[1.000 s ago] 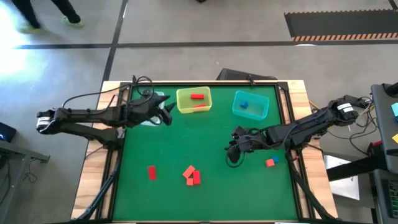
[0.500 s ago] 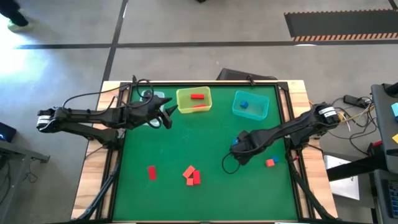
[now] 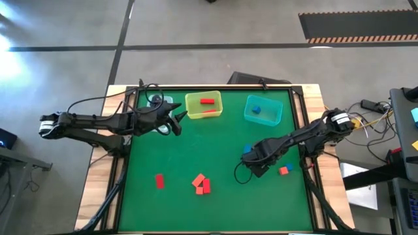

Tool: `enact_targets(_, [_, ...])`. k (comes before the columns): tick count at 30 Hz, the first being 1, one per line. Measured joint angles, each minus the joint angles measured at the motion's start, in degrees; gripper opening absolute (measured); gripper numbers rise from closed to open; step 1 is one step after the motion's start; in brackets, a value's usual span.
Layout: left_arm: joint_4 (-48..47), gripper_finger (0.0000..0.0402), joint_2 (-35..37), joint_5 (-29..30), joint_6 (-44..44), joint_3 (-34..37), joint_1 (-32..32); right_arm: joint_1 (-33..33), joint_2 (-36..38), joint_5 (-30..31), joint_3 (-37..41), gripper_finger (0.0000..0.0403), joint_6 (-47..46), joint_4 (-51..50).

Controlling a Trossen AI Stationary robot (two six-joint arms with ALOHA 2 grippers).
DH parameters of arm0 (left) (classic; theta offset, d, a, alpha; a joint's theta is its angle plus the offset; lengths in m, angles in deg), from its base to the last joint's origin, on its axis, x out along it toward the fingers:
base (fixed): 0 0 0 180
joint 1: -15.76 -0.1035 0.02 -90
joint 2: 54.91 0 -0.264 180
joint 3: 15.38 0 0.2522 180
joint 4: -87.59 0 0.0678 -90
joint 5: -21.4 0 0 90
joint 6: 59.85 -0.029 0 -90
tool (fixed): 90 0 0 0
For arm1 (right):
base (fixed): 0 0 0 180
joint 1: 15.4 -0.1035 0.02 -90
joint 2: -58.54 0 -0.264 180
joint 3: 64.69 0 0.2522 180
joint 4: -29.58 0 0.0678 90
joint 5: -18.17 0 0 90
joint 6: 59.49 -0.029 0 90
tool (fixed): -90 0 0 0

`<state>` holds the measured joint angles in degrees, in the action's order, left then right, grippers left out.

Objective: Sort & place blocks by color
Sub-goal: Move the orange block to the bottom of the yellow bin

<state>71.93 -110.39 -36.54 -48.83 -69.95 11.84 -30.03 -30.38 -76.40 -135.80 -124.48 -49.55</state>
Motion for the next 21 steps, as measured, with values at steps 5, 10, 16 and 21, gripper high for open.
enact_targets(5, [0.1,0.0192,0.0,0.0,-0.9,0.1,0.0,0.0,0.7,-1.5,0.1,0.0194,-1.1,-0.9])
enact_targets(10, [0.2,0.0192,0.0,0.0,-0.9,0.1,0.0,-0.3,1.2,-5.0,-0.2,0.0194,-3.8,-7.7])
enact_targets(16, [0.2,0.0192,0.0,0.0,-0.9,0.2,0.0,-3.3,3.9,-13.6,-0.4,0.0194,-7.6,-7.8])
enact_targets(21, [0.2,0.0192,0.0,0.0,-1.0,0.2,0.0,-6.7,4.7,-13.5,0.0,0.0194,-13.7,-7.7])
